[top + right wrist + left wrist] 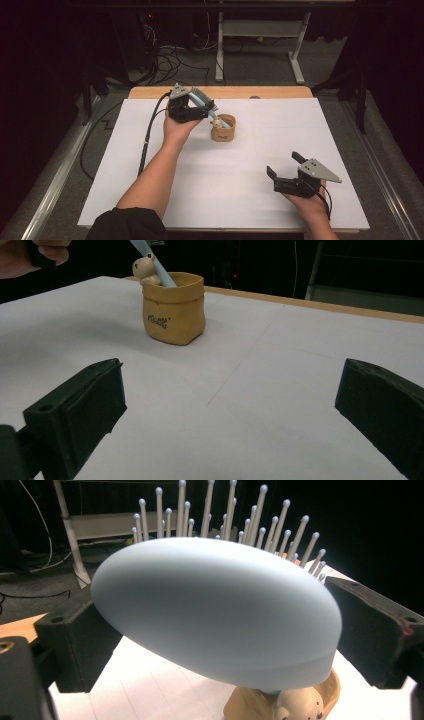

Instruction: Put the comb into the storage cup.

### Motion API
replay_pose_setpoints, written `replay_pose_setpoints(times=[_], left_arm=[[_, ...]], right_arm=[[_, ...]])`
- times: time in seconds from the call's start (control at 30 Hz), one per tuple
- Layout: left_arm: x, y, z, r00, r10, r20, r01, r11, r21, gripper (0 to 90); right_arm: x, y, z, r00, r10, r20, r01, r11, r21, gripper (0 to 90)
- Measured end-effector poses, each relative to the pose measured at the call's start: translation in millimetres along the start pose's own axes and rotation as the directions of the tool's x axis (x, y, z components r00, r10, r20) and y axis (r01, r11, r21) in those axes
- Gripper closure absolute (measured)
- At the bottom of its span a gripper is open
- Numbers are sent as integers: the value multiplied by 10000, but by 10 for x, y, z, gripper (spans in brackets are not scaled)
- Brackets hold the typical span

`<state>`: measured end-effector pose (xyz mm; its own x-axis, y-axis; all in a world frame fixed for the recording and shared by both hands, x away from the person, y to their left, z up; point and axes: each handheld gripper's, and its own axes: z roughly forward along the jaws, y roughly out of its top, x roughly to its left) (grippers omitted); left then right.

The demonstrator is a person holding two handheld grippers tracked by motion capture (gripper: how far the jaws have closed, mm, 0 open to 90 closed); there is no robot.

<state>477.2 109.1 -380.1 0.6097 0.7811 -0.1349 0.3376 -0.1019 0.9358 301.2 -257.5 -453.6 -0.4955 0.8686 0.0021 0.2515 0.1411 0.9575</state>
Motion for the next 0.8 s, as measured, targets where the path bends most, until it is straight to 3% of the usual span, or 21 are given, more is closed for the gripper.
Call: replay_pose_setpoints(times=[0.8], left_arm=[[34, 7, -27, 10000, 3, -75, -2, 9999, 134, 14]], right_arm=[[3, -4, 8, 10000, -2, -5, 2, 10000, -8, 5]])
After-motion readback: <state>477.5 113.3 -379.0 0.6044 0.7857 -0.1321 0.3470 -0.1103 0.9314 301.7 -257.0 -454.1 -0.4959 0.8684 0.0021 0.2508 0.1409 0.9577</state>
